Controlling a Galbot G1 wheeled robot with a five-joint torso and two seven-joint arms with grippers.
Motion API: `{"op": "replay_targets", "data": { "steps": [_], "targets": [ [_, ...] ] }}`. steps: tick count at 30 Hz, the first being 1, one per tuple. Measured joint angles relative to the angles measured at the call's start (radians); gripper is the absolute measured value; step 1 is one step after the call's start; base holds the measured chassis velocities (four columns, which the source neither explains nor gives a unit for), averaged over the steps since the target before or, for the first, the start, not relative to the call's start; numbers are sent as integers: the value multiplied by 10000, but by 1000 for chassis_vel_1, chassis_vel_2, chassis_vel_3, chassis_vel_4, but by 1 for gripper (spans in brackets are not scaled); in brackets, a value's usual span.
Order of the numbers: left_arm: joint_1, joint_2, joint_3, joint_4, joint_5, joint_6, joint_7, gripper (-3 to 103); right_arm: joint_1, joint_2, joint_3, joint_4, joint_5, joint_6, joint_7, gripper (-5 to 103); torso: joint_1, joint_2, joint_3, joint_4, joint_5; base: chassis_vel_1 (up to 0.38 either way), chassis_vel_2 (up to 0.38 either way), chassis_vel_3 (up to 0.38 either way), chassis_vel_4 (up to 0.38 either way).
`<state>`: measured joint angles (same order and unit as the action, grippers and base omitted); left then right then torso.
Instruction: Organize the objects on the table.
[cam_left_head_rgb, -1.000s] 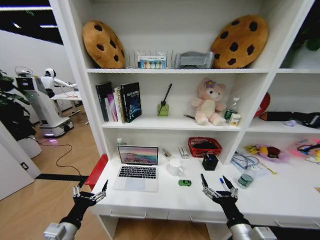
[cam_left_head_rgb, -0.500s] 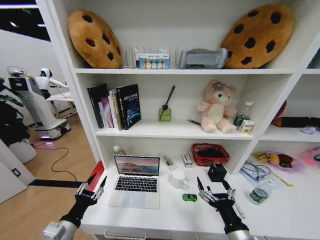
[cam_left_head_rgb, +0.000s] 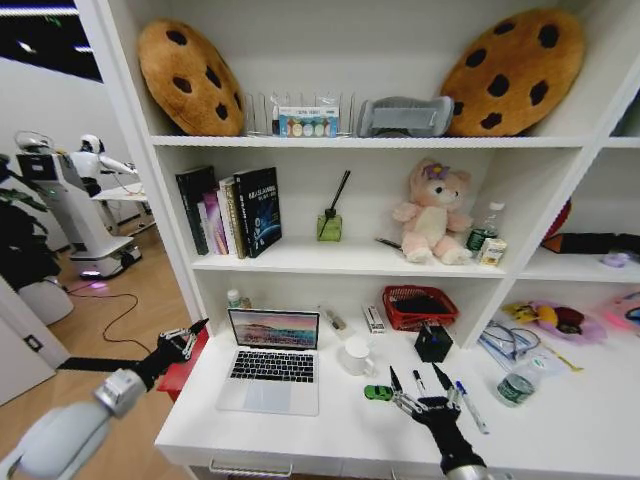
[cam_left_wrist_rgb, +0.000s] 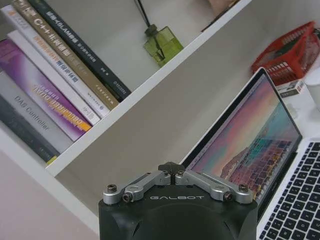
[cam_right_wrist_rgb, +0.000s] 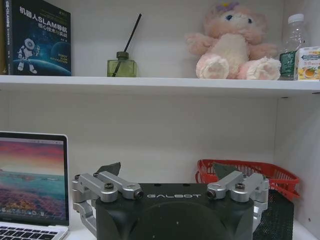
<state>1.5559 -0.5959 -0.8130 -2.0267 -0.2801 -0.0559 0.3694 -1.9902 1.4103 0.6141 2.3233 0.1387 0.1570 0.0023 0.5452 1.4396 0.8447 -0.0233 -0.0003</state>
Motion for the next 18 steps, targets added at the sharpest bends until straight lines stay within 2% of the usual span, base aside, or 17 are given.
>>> {"op": "replay_targets", "data": {
  "steps": [2, 3, 4, 5, 8, 9, 10, 11, 13, 14, 15, 17, 18],
  "targets": [
    [-864, 568, 645, 386, 26, -8, 256, 0, 67, -4, 11, -104, -19, -8, 1, 100, 0, 0, -1, 0, 4, 0, 0, 0, 0],
    [-864, 568, 645, 386, 26, -8, 256, 0, 67, -4, 11, -104, -19, -8, 1, 100, 0, 0, -1, 0, 4, 0, 0, 0, 0],
    [-1674, 880, 1394, 639, -4, 26, 394, 0, 110, -6, 29, -174, -36, -13, 2, 100, -2, 1, 0, 4, -1, 0, 0, 0, 0],
    [-1674, 880, 1394, 639, -4, 26, 394, 0, 110, -6, 29, -174, -36, -13, 2, 100, -2, 1, 0, 4, -1, 0, 0, 0, 0],
    [-3748, 1356, 3154, 1187, -94, 155, 692, 0, 210, 68, -19, -332, -168, -14, -1, 100, -1, 0, 0, -3, 6, 0, 0, 0, 0],
    [-3748, 1356, 3154, 1187, -94, 155, 692, 0, 210, 68, -19, -332, -168, -14, -1, 100, -1, 0, 0, -3, 6, 0, 0, 0, 0],
    [-4411, 1396, 3729, 1339, -46, 170, 818, 0, 219, 100, -64, -378, -220, -13, 0, 100, -1, 0, 0, -1, 3, 0, 0, 0, 0],
    [-4411, 1396, 3729, 1339, -46, 170, 818, 0, 219, 100, -64, -378, -220, -13, 0, 100, -1, 0, 0, -1, 3, 0, 0, 0, 0],
    [-5890, 1315, 5062, 1665, 182, 287, 1046, 0, 203, 189, -172, -446, -331, -2, -6, 100, -2, 0, -1, 2, 3, 0, 0, 0, 0],
    [-5890, 1315, 5062, 1665, 182, 287, 1046, 0, 203, 189, -172, -446, -331, -2, -6, 100, -2, 0, -1, 2, 3, 0, 0, 0, 0],
    [-6645, 1242, 5776, 1871, 391, 343, 1245, 0, 196, 249, -200, -469, -385, 8, -6, 100, -2, 1, 0, -3, 0, 0, 0, 0, 0],
    [-6865, 1230, 5978, 1946, 463, 344, 1310, 0, 192, 266, -202, -475, -396, 11, -6, 100, -1, 1, 0, -4, 0, 0, 0, 0, 0],
    [-7517, 1209, 6657, 2245, 677, 290, 1539, 0, 186, 322, -206, -489, -418, 21, -6, 100, -1, 1, -1, -4, 7, 0, 0, 0, 0]
  ]
}}
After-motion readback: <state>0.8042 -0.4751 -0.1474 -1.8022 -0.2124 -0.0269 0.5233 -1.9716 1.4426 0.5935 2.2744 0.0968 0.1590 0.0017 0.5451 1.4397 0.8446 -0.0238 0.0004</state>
